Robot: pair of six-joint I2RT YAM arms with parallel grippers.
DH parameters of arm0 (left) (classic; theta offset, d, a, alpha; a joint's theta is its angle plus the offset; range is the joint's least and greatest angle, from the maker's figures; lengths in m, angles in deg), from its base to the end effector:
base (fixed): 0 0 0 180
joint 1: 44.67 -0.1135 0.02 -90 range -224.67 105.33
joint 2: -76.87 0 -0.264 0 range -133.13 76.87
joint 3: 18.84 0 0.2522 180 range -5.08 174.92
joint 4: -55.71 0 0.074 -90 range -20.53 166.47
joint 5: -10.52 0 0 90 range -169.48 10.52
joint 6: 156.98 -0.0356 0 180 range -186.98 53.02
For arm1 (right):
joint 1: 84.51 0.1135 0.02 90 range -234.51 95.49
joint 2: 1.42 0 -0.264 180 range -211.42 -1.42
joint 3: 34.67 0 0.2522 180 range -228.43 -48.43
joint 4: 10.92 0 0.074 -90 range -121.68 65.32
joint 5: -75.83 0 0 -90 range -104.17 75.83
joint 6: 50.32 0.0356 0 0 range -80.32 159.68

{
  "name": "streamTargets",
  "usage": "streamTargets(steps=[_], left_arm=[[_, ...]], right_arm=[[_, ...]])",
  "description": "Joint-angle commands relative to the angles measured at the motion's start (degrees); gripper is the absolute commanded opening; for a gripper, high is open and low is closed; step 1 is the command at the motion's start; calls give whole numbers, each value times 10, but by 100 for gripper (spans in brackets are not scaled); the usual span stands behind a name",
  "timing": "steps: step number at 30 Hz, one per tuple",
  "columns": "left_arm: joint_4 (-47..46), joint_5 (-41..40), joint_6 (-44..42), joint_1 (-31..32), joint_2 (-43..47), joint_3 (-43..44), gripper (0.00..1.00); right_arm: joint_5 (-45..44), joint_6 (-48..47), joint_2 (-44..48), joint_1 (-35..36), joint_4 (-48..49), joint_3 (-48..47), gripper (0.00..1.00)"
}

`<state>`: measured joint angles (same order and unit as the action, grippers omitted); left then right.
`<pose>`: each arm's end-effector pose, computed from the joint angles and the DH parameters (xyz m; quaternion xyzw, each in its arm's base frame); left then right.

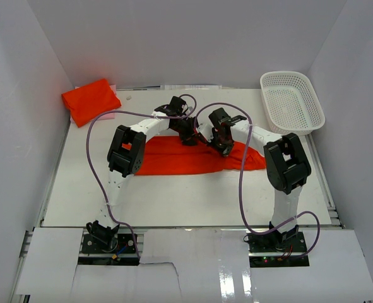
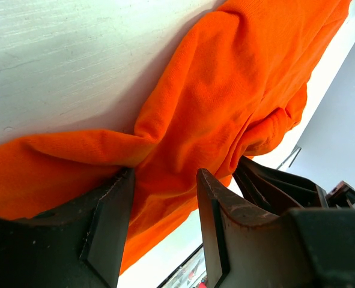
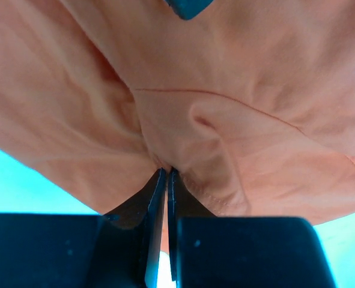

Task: Fold and stack the t-shirts
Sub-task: Fold the other side of the tshirt into a rectangle

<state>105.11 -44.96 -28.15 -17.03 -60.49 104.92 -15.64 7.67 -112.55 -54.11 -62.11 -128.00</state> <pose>0.4391 -0.2527 0.1410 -0.0216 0.9309 -0.3635 0.0283 0.3408 0.1989 0.1804 -0.5074 0.8421 -0.0152 0.1821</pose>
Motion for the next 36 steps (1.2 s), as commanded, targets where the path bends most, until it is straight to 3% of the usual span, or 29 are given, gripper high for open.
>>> streamTargets(steps=[1, 11, 19, 23, 24, 29, 33, 36], left_arm=[[21, -19, -12, 6, 10, 11, 57], [21, -18, -10, 5, 11, 12, 57], [22, -17, -10, 5, 13, 11, 57], [22, -18, -10, 5, 10, 13, 57], [22, -17, -10, 5, 10, 13, 57], [22, -18, -11, 5, 10, 11, 57], [22, -18, -13, 5, 11, 9, 57], [22, -18, -13, 5, 12, 7, 57]], right_arm=[[9, 9, -8, 1, -42, -47, 8], [117, 39, -66, 2, -226, -165, 8], [199, 33, -102, 4, -296, -178, 9], [240, 29, -109, 3, -311, -180, 14], [248, 28, -110, 3, -314, -180, 22], [292, 31, -114, 0, -320, -194, 41], [306, 36, -100, -9, -310, -201, 43], [264, 55, -62, -26, -260, -189, 43]])
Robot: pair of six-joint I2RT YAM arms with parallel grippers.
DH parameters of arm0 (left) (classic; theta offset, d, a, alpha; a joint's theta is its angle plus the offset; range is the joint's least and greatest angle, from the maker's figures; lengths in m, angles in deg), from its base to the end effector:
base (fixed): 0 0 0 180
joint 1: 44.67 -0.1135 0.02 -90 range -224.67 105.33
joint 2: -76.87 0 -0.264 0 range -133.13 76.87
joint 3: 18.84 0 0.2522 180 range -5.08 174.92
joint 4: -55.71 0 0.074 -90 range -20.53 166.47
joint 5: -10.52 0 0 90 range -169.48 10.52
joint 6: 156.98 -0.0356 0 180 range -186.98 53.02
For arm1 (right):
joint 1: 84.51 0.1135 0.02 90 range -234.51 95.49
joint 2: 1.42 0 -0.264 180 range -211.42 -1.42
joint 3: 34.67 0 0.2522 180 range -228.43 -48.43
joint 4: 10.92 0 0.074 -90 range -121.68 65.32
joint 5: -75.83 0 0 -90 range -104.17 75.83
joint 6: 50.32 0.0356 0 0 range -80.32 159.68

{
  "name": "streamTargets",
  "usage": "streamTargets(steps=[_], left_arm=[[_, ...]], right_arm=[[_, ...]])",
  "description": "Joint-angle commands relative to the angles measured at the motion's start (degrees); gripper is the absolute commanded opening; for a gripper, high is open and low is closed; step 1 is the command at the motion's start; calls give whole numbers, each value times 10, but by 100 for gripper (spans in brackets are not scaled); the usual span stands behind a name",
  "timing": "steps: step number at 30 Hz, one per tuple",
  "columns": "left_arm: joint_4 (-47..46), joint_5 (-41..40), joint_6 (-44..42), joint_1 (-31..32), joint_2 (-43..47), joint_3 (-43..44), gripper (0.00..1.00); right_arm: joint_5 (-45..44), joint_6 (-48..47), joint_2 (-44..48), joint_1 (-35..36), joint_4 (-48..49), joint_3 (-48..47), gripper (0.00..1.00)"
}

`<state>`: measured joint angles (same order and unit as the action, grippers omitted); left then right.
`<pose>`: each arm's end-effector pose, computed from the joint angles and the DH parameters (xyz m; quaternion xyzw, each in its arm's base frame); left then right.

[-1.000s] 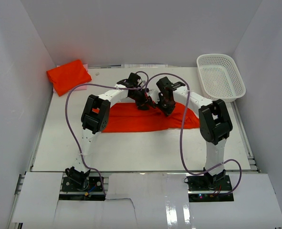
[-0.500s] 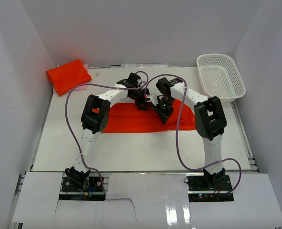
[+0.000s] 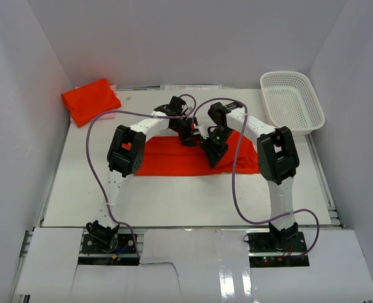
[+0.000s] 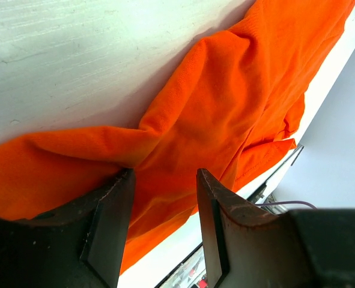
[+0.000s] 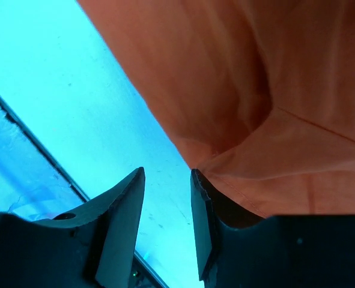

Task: Fold and stack the t-shirts
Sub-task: Fold the other side of the tshirt into a rectangle

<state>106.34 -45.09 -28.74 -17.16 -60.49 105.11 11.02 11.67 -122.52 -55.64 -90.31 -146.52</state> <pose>0.4384 -0.2510 0.1409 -0.0209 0.9330 -0.3584 0.0238 0.3498 0.2102 0.1928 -0.4670 0.8569 0.2181 0.0099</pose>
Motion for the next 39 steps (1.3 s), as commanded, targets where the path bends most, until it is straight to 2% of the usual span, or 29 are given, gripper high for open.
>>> streamTargets(steps=[1, 6, 14, 16, 17, 18, 20, 30, 39], left_arm=[[10, -17, -8, 6, 12, 6, 57], [10, -14, -5, 6, 11, 9, 57], [10, -13, -6, 7, 10, 12, 57], [11, -12, -6, 7, 10, 11, 57], [11, -13, -7, 7, 10, 11, 57], [10, -13, -7, 7, 11, 9, 57], [10, -13, -8, 7, 12, 8, 57], [10, -14, -8, 8, 13, 9, 57], [10, -16, -6, 7, 12, 12, 57]], right_arm=[[-33, 20, 46, -15, 35, 2, 43], [-73, 36, 103, -72, 115, 48, 43], [-103, 33, 107, -127, 175, 84, 40], [-111, 30, 99, -133, 191, 90, 29], [-114, 30, 90, -135, 196, 91, 18], [-119, 30, 88, -137, 204, 94, 12], [-121, 30, 76, -138, 207, 94, 8], [-143, 23, 90, -144, 255, 174, 8], [-118, 25, 145, -148, 213, 222, 8]])
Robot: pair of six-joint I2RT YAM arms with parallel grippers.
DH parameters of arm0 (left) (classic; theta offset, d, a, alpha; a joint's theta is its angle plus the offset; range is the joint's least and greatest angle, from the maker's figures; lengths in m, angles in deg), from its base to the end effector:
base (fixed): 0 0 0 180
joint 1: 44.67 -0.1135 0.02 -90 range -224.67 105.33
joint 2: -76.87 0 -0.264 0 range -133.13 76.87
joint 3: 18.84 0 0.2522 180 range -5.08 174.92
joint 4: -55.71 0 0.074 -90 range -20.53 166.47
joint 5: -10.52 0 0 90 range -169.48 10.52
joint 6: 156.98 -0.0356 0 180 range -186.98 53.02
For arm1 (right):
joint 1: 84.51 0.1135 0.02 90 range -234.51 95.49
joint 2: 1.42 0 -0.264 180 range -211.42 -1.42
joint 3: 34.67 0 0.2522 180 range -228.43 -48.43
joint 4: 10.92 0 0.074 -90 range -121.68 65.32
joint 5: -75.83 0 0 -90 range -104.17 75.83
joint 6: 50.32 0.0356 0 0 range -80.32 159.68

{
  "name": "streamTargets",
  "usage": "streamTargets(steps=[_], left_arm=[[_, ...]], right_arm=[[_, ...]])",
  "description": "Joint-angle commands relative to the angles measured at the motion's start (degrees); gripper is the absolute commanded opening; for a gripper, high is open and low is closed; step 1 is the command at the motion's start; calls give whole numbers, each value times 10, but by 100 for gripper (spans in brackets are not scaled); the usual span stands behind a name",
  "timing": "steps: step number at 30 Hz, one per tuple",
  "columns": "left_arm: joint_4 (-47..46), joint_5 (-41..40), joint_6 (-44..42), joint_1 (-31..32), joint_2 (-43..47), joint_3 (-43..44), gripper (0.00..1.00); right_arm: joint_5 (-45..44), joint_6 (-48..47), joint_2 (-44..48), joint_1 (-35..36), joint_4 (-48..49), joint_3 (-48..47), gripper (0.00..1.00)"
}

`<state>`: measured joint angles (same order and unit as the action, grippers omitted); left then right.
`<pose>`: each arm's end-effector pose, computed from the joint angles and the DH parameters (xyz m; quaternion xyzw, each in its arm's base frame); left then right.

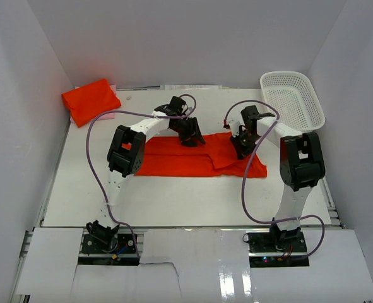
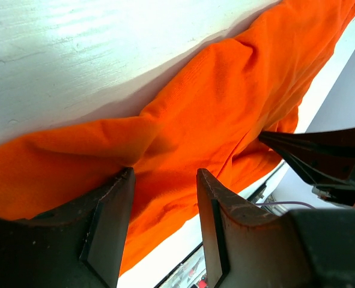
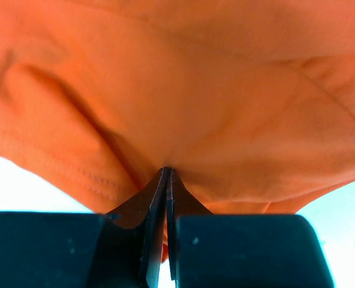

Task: Fold and stack the t-shirts
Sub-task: Fold the other side of the tshirt into a rectangle

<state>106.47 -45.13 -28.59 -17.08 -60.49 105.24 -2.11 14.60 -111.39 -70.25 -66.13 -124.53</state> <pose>0.4382 -0.2517 0.1414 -0.0216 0.9331 -0.3582 0.0233 0.3612 0.0995 0.1697 -0.3446 0.9242 0.0917 0.1363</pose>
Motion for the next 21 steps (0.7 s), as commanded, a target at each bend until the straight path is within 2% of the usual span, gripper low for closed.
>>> streamTargets(steps=[1, 13, 21], left_arm=[[9, -15, -8, 6, 12, 11, 57], [11, -17, -9, 6, 13, 10, 57], [12, -17, -9, 6, 13, 10, 57]], right_arm=[[17, -4, 41, -2, -42, 2, 8], [65, -12, 50, -2, -103, 11, 10], [85, -17, 58, -2, -104, 34, 10]])
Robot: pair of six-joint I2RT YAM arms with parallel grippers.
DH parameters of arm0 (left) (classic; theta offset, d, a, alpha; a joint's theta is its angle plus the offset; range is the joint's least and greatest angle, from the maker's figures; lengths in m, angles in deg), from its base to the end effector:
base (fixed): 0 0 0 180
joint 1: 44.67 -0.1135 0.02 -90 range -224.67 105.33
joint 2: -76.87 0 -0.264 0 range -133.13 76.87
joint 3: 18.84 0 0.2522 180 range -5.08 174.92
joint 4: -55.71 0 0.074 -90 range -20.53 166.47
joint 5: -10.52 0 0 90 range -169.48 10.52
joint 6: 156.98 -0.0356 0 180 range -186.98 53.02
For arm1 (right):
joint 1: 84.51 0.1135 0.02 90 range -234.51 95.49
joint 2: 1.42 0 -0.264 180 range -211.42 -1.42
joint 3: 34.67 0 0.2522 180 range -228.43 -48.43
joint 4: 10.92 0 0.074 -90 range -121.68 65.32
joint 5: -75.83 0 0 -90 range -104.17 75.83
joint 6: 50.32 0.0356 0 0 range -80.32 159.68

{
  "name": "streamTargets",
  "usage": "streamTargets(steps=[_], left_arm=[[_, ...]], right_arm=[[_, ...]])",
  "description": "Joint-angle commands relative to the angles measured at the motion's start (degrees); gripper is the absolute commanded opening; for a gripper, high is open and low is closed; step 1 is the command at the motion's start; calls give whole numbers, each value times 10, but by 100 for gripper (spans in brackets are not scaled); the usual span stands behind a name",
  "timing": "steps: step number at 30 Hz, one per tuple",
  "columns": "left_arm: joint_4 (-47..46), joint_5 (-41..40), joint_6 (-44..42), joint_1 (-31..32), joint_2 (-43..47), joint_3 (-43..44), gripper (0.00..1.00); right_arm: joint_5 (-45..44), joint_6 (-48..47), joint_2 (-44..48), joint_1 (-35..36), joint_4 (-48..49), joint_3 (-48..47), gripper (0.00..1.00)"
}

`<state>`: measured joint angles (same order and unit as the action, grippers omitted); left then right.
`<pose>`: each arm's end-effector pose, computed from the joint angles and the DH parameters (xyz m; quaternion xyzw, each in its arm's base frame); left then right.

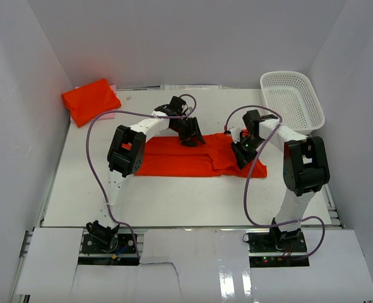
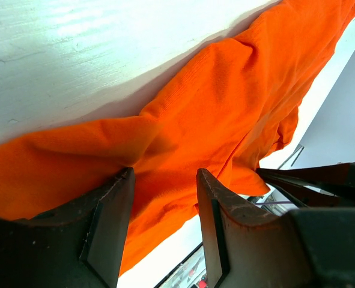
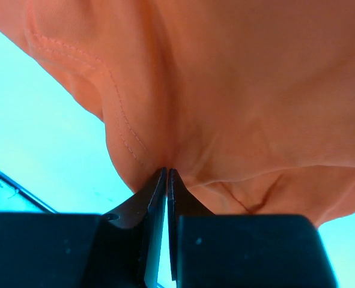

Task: Fold and stack the t-shirts
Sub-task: Fold the other side of the tshirt into a rectangle

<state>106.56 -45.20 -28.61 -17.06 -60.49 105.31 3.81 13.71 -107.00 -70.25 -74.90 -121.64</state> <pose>0.4382 -0.2518 0.1417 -0.0215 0.9333 -0.3577 0.0235 0.3305 0.0953 0.1804 -0.3485 0.9221 0.1486 0.0794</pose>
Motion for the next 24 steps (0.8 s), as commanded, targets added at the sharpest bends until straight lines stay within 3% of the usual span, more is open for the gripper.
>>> streamTargets(steps=[1, 6, 11, 21, 24], left_arm=[[11, -18, -8, 6, 13, 10, 57], [12, -18, -9, 7, 14, 11, 57], [12, -18, -9, 6, 13, 11, 57], [31, -31, -12, 1, 74, 22, 57], [68, -40, -21, -4, 107, 48, 57]], right_arm=[[31, -9, 15, -3, -18, 7, 10], [62, -23, 16, -2, -40, 7, 10], [32, -24, 19, -7, -39, -3, 11], [-7, -11, -18, -57, -30, -91, 22], [-11, -6, -16, -56, -12, -91, 32]])
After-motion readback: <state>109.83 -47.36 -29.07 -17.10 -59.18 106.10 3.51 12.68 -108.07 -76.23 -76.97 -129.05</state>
